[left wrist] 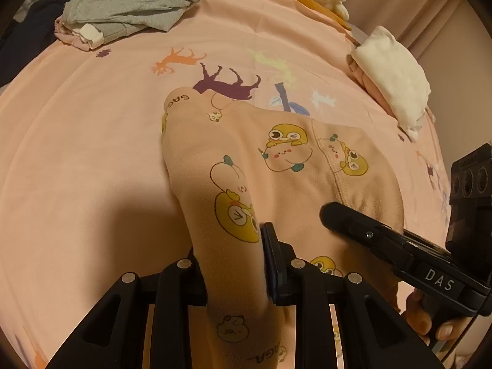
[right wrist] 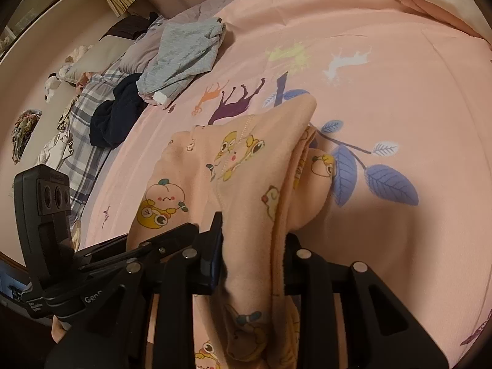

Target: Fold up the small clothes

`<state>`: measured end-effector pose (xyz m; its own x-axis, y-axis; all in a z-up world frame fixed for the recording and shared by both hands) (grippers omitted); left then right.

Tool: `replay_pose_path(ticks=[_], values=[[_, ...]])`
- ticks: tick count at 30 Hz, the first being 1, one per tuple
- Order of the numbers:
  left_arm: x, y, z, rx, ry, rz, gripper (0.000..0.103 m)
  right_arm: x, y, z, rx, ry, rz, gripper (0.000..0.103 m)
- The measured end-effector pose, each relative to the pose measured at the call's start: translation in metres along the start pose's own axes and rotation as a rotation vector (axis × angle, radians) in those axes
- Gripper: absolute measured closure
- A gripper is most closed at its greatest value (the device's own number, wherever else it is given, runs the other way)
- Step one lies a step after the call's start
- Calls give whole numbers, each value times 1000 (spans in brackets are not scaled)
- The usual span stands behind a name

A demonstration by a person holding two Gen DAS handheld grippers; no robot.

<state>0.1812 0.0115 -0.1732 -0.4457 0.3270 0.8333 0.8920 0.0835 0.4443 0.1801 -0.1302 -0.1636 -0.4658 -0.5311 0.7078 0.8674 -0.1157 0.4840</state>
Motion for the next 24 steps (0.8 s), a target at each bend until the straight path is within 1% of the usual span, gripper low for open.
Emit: replay_pose_path(ticks=[14, 24], values=[[0, 0, 2, 10, 4, 3, 78, -2, -1, -3, -8, -24, 2, 70], [0, -1, 4, 14, 25, 2, 70, -1, -1, -5, -4, -51, -3, 66]])
Point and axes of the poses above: each gripper's, at about its wrist camera, not at the fingertips, and x roughly against the way its jaws point, z to its left, y to its top, the point moved 6 cm from there along -x, roughly the way its jaws point, and after that the axes turned 1 degree about -z, right-handed, at the moved point
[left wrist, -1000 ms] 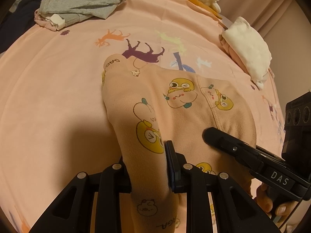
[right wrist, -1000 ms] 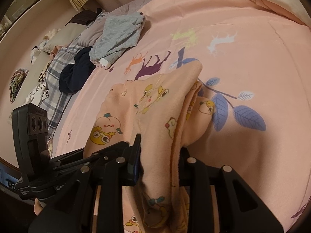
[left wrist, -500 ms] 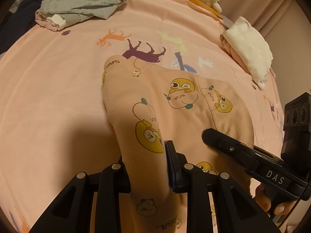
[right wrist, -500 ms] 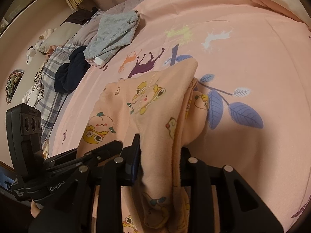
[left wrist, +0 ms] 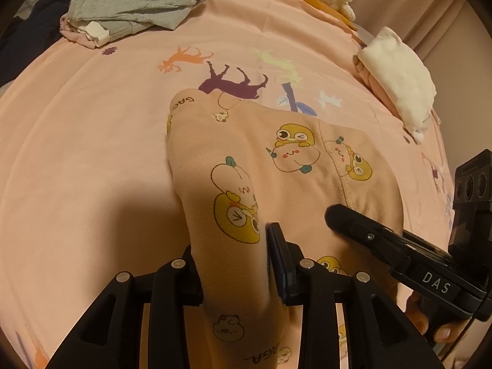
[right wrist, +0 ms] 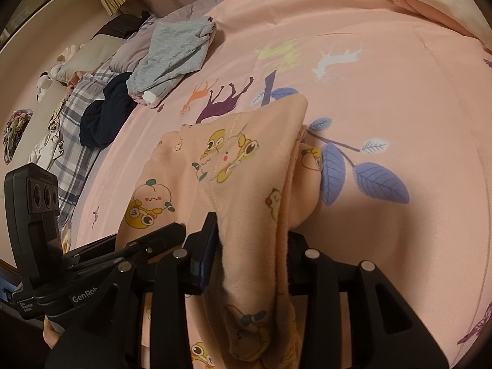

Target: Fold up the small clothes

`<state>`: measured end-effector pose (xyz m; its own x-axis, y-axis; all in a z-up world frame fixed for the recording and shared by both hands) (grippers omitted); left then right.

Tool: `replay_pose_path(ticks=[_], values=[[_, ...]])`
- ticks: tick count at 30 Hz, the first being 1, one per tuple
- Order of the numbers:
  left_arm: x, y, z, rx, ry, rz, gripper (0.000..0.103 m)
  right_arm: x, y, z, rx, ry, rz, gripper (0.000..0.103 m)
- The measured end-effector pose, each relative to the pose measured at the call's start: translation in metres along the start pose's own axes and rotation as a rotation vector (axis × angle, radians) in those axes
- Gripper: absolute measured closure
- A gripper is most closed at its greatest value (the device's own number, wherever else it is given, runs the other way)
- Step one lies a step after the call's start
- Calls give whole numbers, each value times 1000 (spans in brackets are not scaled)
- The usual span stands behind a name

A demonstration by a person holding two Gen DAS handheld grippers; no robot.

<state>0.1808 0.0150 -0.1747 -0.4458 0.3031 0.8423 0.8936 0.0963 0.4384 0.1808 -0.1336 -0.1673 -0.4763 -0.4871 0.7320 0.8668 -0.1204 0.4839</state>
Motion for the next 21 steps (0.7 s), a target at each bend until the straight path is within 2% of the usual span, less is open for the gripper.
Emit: replay_pose_path(ticks=[21], values=[[4, -4, 6, 4, 35, -15, 61, 1, 1, -3, -12, -9, -5, 62]])
Point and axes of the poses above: each gripper's, at about its wrist camera, not at the fingertips, and x roughly against the way its jaws point, z to its left, y to its top, the point moved 6 cm from there along -x, roughly the way its jaws point, and after that the axes turned 1 degree about -z, right-handed, at the moved point
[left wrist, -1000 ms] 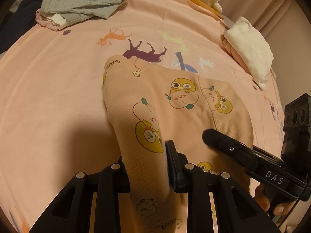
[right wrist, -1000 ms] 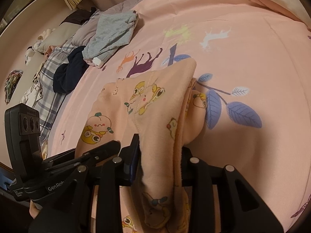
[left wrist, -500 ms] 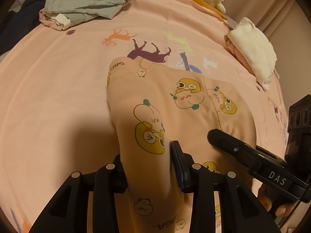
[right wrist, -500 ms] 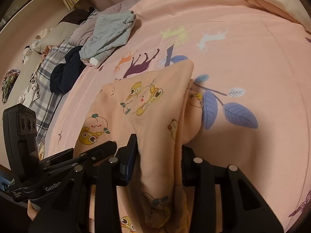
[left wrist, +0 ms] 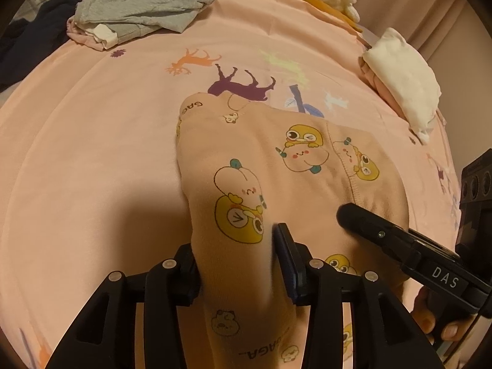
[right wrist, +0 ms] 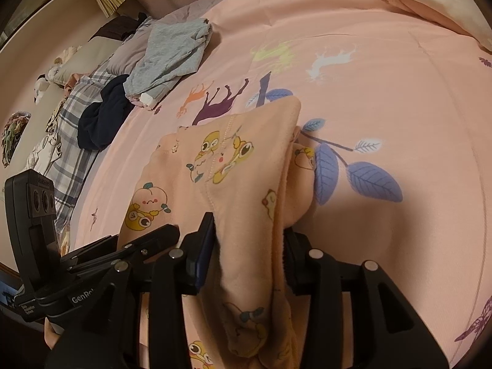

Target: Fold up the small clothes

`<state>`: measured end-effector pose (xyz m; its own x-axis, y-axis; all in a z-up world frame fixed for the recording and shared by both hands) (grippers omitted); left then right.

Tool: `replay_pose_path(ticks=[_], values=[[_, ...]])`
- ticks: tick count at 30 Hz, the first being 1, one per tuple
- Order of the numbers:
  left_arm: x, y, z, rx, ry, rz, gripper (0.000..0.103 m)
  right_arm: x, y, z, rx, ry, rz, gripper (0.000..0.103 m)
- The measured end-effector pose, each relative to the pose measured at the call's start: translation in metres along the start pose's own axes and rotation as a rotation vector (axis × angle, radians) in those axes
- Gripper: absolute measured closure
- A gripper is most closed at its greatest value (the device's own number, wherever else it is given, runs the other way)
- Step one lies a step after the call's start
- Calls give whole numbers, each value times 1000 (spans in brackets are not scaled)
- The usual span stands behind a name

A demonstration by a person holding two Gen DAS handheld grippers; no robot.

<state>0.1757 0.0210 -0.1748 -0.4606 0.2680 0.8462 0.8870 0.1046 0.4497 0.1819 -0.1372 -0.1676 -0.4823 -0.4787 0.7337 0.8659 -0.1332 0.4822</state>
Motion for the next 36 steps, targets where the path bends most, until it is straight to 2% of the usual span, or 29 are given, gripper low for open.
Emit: replay_pose_path(ticks=[36], values=[[13, -9, 11, 11, 49, -20, 55, 12, -1, -15, -33, -20, -22, 52]])
Point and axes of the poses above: each gripper's, at about its wrist camera, not at the fingertips, and x roughly against the way its jaws point, z to its left, y to its top, the point moved 6 cm from there along -x, roughly the way its jaws point, and after that the axes turned 1 degree about -z, right-handed, at the moved point
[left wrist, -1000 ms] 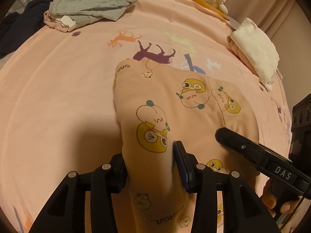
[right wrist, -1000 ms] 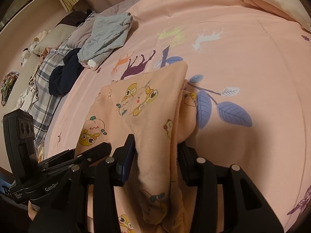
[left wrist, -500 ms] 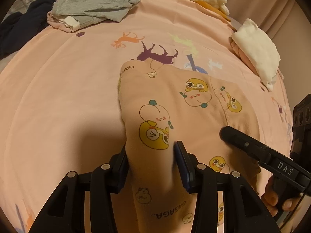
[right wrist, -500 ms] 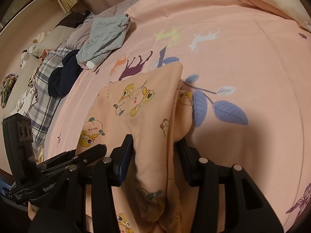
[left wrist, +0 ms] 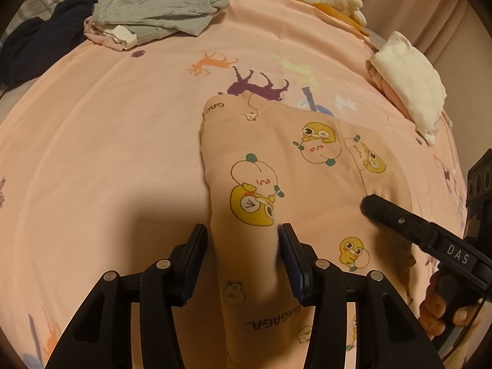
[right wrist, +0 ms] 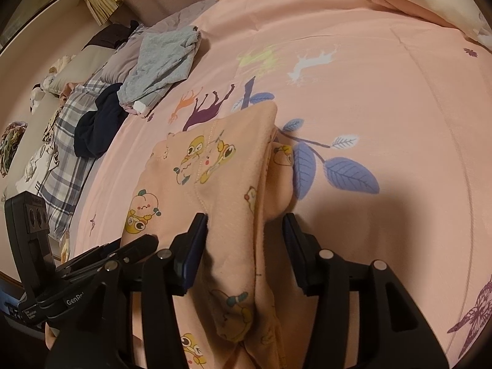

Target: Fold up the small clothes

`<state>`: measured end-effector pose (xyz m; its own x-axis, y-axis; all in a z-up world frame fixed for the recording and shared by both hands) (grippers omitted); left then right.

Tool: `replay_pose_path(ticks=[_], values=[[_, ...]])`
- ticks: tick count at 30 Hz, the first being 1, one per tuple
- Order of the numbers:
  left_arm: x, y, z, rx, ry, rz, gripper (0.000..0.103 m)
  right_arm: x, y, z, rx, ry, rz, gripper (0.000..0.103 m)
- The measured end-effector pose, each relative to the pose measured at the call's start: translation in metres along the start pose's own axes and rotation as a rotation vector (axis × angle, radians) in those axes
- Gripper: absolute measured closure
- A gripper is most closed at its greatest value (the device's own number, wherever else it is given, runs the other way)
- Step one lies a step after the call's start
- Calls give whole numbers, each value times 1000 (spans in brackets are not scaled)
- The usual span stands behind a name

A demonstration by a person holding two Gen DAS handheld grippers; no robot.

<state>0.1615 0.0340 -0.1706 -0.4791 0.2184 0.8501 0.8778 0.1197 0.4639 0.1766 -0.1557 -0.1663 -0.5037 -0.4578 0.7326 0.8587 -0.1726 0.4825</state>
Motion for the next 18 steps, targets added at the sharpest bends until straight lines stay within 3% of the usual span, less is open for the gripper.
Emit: replay_pose_path(ticks=[18], values=[[10, -14, 3, 4, 25, -6, 54, 3, -1, -1, -8, -14, -6, 51]])
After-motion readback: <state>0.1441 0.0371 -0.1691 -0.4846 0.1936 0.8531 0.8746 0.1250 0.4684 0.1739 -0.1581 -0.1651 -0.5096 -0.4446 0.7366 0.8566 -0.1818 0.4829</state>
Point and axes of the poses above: each gripper's, at about its wrist camera, not at the fingertips, and x roughly against the way its jaws point, z to its left, y to its top, the point moved 6 cm from there along -x, roughly the way its jaws point, and after that the axes turned 1 degree about -z, right-handed, at the moved point
